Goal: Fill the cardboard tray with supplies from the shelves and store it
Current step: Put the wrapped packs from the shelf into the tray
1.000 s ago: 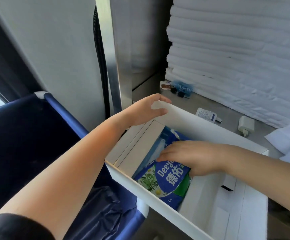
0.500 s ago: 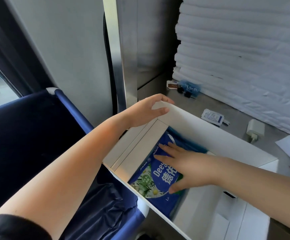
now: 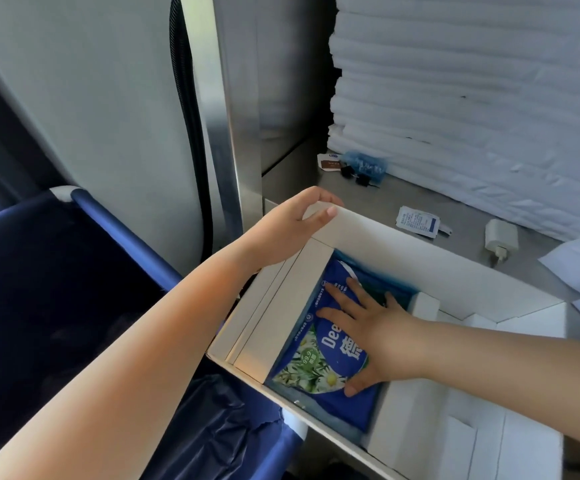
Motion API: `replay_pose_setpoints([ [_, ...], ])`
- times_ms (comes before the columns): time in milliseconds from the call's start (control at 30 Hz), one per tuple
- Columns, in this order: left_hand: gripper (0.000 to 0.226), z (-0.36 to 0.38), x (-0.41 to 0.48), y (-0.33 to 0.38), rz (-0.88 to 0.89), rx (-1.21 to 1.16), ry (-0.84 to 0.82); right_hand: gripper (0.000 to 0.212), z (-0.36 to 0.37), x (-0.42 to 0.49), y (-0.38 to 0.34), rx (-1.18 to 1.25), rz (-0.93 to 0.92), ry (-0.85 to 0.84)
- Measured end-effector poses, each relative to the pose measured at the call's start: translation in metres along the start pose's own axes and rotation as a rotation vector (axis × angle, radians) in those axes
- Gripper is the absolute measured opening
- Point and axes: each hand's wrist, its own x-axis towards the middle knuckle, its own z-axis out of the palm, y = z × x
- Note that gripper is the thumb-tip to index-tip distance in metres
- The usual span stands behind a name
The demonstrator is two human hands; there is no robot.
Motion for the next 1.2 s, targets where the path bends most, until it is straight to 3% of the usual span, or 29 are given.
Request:
replay_pose_setpoints([
  [400, 0.019, 0.004, 0.017, 0.000, -0.027, 0.055, 0.037, 0.134, 0.000, 0.008, 0.000, 0.094, 0.055, -0.008],
  [767, 0.013, 0.001, 0.017, 0.001, -0.063, 0.077, -0.006, 0.131, -0.008, 0.015, -0.007, 0.056, 0.009, -0.090],
  [867, 0.013, -0.002, 0.019, 0.003, -0.073, 0.094, -0.041, 0.114, -0.026, 0.013, -0.001, 0.141, -0.025, -0.118],
  [967, 0.014, -0.003, 0.021, 0.006, -0.102, 0.105, -0.048, 0.099, -0.051, 0.000, 0.013, 0.221, -0.107, -0.030],
  [1100, 0.015, -0.004, 0.023, 0.012, -0.112, 0.097, -0.045, 0.051, -0.079, -0.027, 0.033, 0.097, -0.269, 0.332],
  [1200, 0.017, -0.002, 0.022, 0.014, -0.128, 0.064, -0.040, 0.021, -0.091, -0.044, 0.049, 0.131, -0.281, 0.647],
])
